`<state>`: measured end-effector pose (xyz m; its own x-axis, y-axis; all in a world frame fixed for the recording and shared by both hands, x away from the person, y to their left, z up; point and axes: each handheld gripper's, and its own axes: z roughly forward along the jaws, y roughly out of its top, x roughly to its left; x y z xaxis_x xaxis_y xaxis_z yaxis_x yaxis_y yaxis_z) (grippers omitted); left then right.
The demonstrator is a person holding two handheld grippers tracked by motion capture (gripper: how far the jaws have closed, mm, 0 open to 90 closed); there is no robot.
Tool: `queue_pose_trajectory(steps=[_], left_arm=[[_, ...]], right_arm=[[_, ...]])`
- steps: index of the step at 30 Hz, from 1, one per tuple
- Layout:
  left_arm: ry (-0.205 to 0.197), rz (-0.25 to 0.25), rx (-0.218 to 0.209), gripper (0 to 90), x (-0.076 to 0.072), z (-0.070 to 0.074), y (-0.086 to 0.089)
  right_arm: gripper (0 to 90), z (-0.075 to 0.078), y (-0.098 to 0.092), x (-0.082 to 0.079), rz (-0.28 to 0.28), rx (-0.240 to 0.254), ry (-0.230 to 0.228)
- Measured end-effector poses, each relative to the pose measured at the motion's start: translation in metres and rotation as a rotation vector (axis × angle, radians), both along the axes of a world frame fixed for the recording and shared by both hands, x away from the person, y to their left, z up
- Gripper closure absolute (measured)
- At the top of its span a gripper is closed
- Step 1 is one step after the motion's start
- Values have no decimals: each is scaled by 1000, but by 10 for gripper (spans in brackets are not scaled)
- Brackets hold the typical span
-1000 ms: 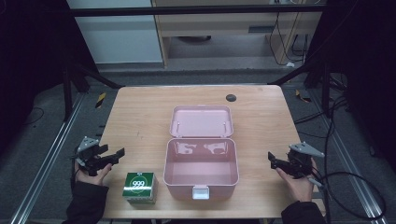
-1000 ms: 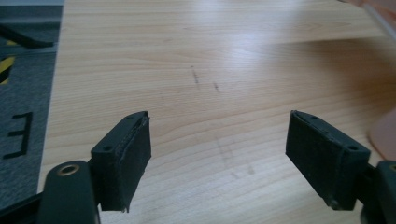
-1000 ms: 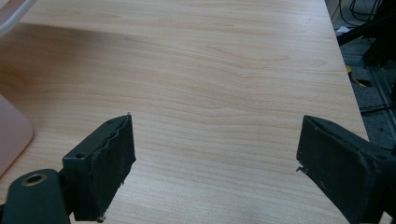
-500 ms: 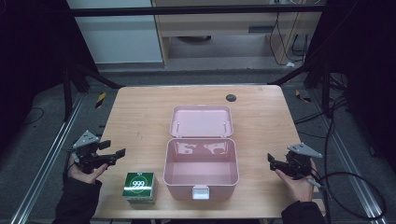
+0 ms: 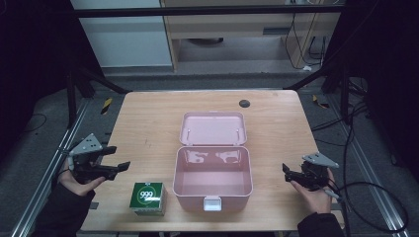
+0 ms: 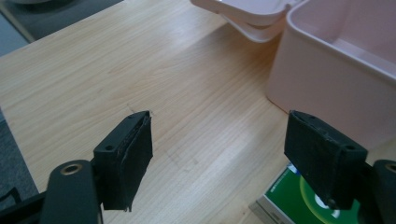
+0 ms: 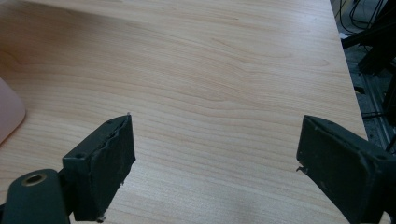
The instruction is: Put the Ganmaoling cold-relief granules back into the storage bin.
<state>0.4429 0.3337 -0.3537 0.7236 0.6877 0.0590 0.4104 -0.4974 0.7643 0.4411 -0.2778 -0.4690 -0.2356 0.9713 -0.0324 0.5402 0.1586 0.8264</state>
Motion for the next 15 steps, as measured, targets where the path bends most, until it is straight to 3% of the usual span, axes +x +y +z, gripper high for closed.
queue_pose_trajectory(steps=[1,7,9,15], left_arm=[[-6,-30,31,230,0,4,-2],[22,-114,63,224,3,10,-6],[38,-165,84,218,5,12,-9],[46,-239,129,183,5,14,-15]], right_arm=[[116,0,0,0,3,-1,-3],[114,-1,1,0,12,-11,-3],[113,-2,1,0,16,-12,-1],[111,-3,1,0,19,-22,5]])
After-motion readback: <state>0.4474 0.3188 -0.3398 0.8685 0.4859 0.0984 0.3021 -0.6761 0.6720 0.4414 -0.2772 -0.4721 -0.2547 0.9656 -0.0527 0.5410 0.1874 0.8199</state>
